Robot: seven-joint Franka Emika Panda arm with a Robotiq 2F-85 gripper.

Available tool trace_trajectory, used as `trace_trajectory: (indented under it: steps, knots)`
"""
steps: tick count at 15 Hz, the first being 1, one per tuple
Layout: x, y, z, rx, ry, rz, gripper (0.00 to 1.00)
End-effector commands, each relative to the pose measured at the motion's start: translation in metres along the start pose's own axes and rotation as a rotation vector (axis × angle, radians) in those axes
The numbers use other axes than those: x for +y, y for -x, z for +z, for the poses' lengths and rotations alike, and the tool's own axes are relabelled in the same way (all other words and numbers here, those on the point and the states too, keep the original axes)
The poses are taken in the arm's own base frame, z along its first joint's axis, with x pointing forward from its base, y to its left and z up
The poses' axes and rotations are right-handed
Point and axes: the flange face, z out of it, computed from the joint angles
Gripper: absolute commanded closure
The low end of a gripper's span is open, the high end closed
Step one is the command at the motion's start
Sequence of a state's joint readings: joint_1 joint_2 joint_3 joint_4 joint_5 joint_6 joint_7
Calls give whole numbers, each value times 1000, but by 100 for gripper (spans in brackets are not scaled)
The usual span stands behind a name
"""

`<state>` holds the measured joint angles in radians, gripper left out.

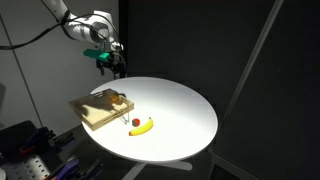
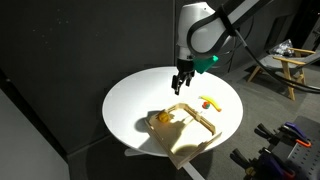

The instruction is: Remove the apple from the box and put it on the table.

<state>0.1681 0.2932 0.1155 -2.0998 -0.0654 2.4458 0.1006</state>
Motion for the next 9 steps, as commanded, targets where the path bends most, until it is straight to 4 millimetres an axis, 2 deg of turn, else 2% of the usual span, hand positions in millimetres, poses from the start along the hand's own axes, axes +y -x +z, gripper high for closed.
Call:
trace_trajectory:
  steps: [1, 9]
  knots:
    - [0, 0, 0, -1, 0, 0, 0]
    - [0, -5, 4, 11, 10, 12, 0]
